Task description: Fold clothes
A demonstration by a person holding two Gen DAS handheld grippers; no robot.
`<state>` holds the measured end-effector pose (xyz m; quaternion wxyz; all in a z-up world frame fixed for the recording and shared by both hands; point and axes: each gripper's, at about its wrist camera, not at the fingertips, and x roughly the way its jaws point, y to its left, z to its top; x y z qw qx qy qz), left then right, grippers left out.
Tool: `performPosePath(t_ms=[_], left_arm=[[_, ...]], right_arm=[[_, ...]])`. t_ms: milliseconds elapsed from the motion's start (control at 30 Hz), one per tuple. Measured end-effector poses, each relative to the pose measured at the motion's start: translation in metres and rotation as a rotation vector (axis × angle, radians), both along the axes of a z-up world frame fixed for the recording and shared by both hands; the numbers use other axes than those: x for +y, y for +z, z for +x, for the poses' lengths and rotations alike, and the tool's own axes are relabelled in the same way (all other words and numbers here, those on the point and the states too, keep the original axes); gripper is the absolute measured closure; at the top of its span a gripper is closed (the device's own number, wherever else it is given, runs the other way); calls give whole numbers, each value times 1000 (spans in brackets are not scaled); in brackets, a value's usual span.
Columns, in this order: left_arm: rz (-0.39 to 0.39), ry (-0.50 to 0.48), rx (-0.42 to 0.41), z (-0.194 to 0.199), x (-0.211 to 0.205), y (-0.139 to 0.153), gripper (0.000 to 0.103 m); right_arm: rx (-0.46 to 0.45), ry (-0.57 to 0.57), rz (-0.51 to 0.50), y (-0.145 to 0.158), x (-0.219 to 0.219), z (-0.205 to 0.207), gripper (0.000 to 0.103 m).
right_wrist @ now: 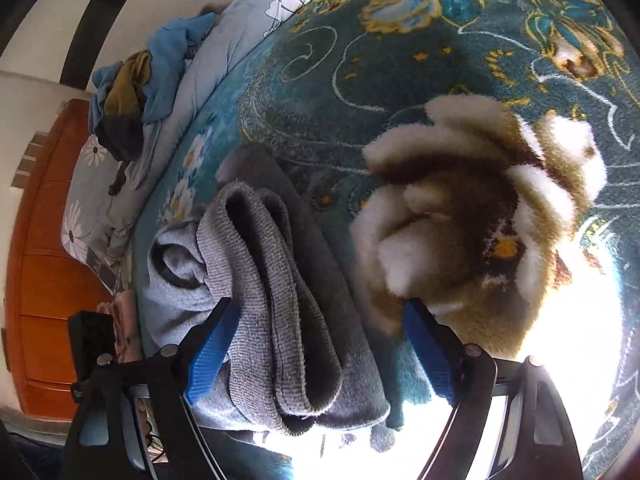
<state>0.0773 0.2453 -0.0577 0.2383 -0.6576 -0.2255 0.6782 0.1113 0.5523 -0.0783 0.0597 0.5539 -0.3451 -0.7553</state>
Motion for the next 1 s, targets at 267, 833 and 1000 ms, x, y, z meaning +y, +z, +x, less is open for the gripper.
performPosePath(t_ms=[267, 833, 1000], left_arm=[[108, 25, -32, -13, 18, -2, 1], [98, 146, -70, -20, 10, -4, 58], [75, 132, -30, -23, 7, 15, 72]], right_arm=[[55, 15, -121, -2, 3, -4, 17], [-29, -57, -33, 17, -30, -10, 64], [-30, -66, 8, 43, -44, -9, 69]])
